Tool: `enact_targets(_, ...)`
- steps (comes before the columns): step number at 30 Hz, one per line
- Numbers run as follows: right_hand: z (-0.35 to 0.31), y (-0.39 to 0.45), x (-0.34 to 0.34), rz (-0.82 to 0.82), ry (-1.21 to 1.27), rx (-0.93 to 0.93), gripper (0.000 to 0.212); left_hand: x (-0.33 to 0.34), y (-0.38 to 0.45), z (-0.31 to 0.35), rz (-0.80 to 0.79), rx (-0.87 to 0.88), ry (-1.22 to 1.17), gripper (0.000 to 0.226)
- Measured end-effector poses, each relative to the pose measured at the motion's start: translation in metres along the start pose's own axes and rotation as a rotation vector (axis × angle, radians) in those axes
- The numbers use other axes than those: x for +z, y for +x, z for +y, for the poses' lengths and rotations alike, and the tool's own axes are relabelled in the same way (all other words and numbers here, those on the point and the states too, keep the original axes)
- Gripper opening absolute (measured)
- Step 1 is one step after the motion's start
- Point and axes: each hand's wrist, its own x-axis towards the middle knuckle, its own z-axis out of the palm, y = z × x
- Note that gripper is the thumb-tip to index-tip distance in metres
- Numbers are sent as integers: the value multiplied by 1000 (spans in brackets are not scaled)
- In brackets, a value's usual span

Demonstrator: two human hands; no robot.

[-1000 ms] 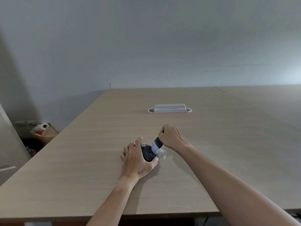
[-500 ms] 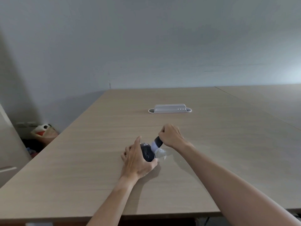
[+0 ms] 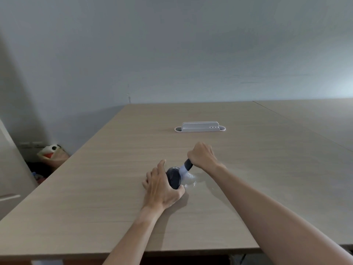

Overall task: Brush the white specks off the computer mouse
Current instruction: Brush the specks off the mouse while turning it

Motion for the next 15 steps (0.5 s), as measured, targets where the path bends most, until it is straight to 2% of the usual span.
enact_targets(3, 0, 3, 0, 26, 115, 21, 34, 0, 0, 0, 11, -1, 15, 97)
enact_targets(8, 3, -4, 11, -168, 83, -94, 20, 0, -1, 1, 20, 7, -8, 89)
enact_targets(11, 8, 1, 6, -74, -41, -95, 31, -1, -2, 1, 10, 22, -13, 85)
enact_targets(15, 11, 4, -1, 49, 96, -66, 20, -1, -1, 2, 19, 35, 9, 83)
